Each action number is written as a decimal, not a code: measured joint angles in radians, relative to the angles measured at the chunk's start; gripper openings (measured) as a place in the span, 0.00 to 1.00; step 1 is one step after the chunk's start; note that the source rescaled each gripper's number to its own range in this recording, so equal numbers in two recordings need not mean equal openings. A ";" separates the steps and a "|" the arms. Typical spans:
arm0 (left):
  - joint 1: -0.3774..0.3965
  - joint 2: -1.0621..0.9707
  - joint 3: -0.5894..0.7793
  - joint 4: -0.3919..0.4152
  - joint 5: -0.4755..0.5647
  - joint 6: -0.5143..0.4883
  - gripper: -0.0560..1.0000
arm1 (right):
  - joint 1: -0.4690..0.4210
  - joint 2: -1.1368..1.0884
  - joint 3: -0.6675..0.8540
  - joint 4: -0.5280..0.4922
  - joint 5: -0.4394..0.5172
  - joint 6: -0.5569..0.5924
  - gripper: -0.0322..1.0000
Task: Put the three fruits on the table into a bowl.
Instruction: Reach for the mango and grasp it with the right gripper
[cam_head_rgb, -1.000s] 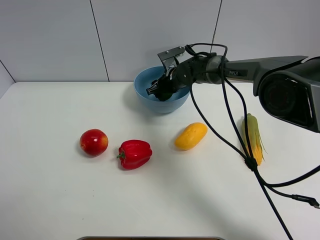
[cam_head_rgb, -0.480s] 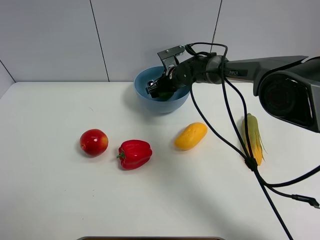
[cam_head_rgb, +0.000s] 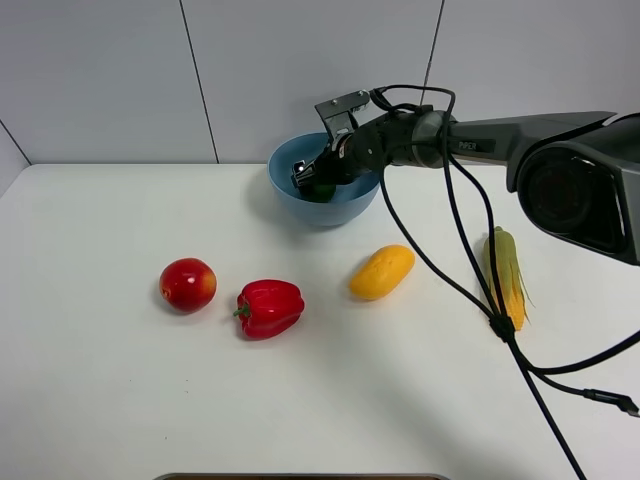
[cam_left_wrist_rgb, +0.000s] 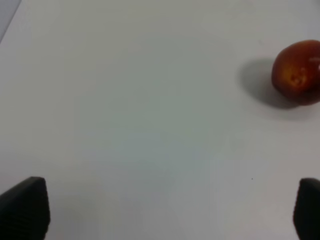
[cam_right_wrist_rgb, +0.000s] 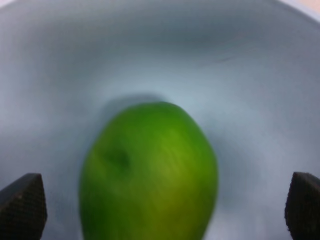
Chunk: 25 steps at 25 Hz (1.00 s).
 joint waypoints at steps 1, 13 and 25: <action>0.000 0.000 0.000 0.000 0.000 0.000 1.00 | 0.000 -0.005 0.000 -0.001 0.005 0.000 0.97; 0.000 0.000 0.000 0.000 0.000 0.000 1.00 | 0.000 -0.183 -0.002 -0.028 0.126 0.000 0.97; 0.000 0.000 0.000 0.000 0.000 0.000 1.00 | 0.052 -0.503 -0.002 -0.058 0.363 0.000 0.97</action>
